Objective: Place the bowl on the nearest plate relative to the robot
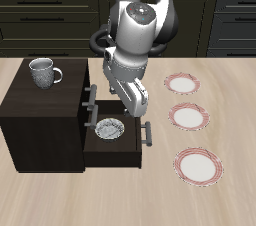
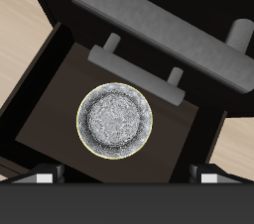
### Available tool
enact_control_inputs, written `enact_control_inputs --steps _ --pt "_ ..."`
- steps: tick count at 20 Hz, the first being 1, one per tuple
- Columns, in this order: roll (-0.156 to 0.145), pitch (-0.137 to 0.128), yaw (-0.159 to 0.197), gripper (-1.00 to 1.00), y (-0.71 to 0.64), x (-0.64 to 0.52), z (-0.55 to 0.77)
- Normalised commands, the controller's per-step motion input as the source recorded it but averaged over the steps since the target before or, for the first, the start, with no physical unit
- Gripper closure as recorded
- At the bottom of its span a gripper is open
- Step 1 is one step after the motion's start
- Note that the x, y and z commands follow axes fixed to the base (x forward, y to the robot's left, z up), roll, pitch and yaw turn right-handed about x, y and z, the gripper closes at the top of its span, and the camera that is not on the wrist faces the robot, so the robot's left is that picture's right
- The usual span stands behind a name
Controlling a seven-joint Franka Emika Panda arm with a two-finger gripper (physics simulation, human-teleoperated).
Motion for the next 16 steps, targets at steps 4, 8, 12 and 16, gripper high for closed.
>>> enact_control_inputs --steps 4,8,12,16 --pt "-0.019 0.02 0.002 -1.0 -0.07 -0.03 -0.36" --pt "-0.001 0.024 -0.045 -1.0 -0.11 -0.06 -0.24" --pt "-0.035 0.028 -0.039 -1.0 -0.27 -0.06 -0.25" --pt "-0.019 0.026 -0.018 -1.0 -0.13 -0.08 -0.27"
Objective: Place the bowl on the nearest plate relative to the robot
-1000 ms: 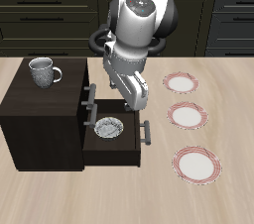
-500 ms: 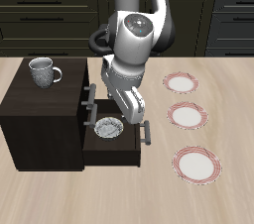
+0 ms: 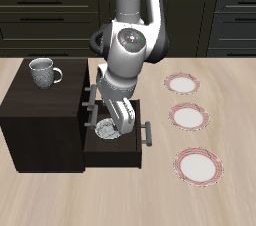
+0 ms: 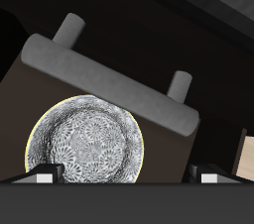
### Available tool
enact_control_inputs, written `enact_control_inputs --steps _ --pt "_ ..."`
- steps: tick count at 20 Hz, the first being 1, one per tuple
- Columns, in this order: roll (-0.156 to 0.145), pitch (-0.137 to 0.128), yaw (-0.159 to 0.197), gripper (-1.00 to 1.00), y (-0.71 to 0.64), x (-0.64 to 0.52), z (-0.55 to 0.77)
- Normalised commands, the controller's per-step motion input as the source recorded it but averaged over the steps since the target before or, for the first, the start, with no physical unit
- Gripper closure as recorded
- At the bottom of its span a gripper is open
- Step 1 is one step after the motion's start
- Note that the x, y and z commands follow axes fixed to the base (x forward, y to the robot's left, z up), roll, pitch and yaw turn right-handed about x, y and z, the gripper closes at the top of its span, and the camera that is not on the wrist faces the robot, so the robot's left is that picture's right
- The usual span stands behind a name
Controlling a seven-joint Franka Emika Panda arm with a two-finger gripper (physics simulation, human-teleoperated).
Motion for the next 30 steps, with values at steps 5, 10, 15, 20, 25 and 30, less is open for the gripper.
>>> enact_control_inputs --steps 5,10,15,20,25,30 --pt "0.001 0.051 0.003 -1.0 -0.01 -0.1 -0.44" --pt "0.025 0.059 -0.02 -1.0 0.08 -0.11 -0.47" --pt "0.049 0.056 -0.018 1.0 0.12 -0.1 -0.37" --pt "0.001 -0.012 -0.004 1.0 -0.1 -0.04 0.02" --pt "0.005 -0.036 -0.005 1.0 -0.06 -0.03 0.16" --pt "0.017 -0.018 0.002 1.0 0.03 0.04 0.08"
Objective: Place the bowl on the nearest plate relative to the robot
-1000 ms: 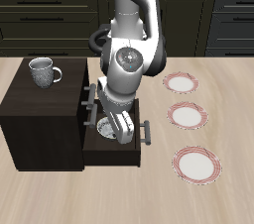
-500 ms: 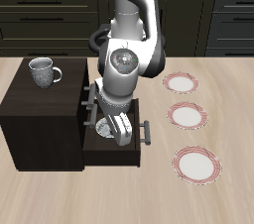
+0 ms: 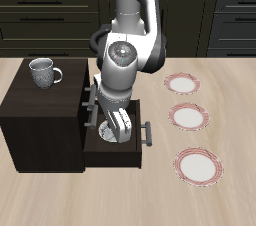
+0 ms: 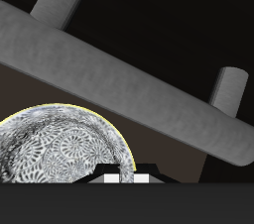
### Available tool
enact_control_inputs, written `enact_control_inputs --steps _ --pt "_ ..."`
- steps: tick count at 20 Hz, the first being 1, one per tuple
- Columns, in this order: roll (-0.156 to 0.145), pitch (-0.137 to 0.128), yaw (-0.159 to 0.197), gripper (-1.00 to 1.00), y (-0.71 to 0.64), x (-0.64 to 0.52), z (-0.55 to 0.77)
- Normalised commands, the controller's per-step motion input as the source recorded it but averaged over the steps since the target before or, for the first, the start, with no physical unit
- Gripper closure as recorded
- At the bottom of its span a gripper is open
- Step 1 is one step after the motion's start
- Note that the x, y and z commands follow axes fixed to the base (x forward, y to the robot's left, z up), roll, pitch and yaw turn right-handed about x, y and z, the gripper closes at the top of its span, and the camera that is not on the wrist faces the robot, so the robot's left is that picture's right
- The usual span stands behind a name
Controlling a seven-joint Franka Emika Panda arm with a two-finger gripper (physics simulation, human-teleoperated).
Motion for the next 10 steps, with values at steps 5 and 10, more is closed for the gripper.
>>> enact_control_inputs --steps 5,10 --pt "0.055 -0.052 0.052 1.0 0.28 -0.03 0.29" --pt "0.056 -0.125 0.086 1.0 0.22 -0.16 0.73"
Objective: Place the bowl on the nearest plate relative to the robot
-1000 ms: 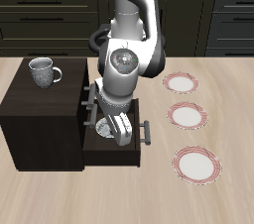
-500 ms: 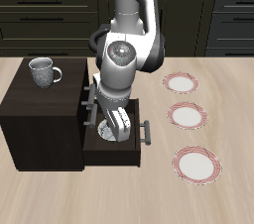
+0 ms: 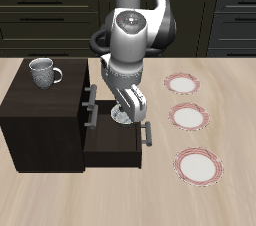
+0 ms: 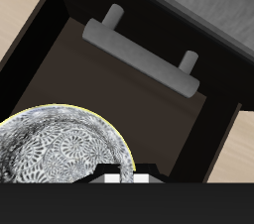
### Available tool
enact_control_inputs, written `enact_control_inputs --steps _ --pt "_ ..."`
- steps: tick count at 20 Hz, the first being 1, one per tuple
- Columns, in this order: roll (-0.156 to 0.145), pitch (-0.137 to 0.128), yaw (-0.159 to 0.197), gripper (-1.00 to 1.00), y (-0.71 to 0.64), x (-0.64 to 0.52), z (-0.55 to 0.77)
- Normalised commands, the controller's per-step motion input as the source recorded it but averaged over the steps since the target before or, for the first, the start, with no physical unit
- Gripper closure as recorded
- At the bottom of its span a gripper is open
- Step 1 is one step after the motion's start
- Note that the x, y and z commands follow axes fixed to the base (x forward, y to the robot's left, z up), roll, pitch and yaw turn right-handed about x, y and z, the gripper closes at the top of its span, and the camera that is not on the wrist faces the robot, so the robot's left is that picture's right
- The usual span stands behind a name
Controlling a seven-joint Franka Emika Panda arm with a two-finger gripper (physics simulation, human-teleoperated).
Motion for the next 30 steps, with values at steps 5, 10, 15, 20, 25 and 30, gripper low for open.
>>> enact_control_inputs --steps 5,10,15,20,25,30 --pt "0.006 -0.101 0.177 1.0 0.08 -0.14 0.68" --pt "0.0 -0.045 0.211 1.0 0.03 -0.12 0.46" --pt "0.026 0.048 0.233 1.0 0.16 -0.03 0.14" --pt "-0.025 -0.009 0.284 1.0 0.24 -0.08 0.2" --pt "-0.041 -0.061 0.368 1.0 0.33 -0.13 0.15" --pt "0.006 -0.043 0.392 1.0 0.55 -0.22 0.08"
